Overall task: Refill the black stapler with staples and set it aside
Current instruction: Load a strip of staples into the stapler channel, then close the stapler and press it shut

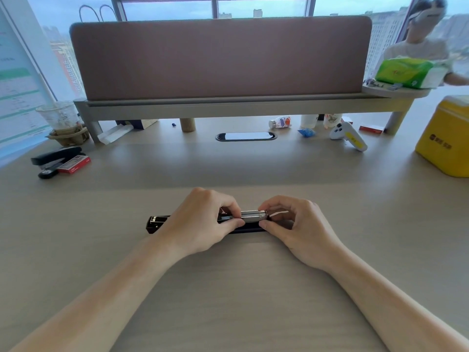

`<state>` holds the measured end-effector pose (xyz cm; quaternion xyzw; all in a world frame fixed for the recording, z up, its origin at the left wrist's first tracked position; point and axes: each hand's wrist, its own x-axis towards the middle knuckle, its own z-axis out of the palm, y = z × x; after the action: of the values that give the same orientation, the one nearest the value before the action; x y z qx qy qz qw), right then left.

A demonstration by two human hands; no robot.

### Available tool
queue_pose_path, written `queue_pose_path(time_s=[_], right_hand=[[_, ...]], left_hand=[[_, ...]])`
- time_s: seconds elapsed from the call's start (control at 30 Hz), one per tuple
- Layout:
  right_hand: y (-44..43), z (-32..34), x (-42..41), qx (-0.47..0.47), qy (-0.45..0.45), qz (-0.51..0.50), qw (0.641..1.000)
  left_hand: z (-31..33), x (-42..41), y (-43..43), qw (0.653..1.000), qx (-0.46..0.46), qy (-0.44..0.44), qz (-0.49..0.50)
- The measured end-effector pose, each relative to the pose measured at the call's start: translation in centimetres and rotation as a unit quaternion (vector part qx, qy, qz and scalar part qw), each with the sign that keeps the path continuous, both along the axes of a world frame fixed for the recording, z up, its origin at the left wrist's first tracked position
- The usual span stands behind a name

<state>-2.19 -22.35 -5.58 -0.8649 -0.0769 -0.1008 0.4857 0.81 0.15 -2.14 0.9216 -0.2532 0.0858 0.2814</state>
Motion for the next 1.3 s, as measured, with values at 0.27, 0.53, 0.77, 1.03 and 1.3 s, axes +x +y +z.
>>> queue_pose_path(time_s=[0.27, 0.53, 0.77, 1.03, 1.3], right_hand=[[-0.1, -0.1, 0.1, 0.003, -0.003, 0.008, 1.0], [0.2, 0.2, -0.1, -0.004, -0.01, 0.015, 1.0], [0.4, 0.2, -0.2, -0.019, -0.022, 0.016, 0.999], [0.3, -0.1, -0.1, -0.024, -0.03, 0.018, 0.999], [0.2, -0.1, -0.1, -0.03, -0.04, 0.026, 0.998]], left_hand=[[1.5, 0.3, 4.4, 0.997, 0.029, 0.078, -0.007], [3.0, 0.5, 7.4, 0.989, 0.094, 0.117, 0.001], [8.1, 1.1, 4.5, 0.952, 0.295, 0.074, -0.037], [9.7, 1.0, 1.7, 0.984, 0.169, 0.042, -0.028], [7.0, 1.0, -0.9, 0.987, 0.117, 0.094, -0.052]])
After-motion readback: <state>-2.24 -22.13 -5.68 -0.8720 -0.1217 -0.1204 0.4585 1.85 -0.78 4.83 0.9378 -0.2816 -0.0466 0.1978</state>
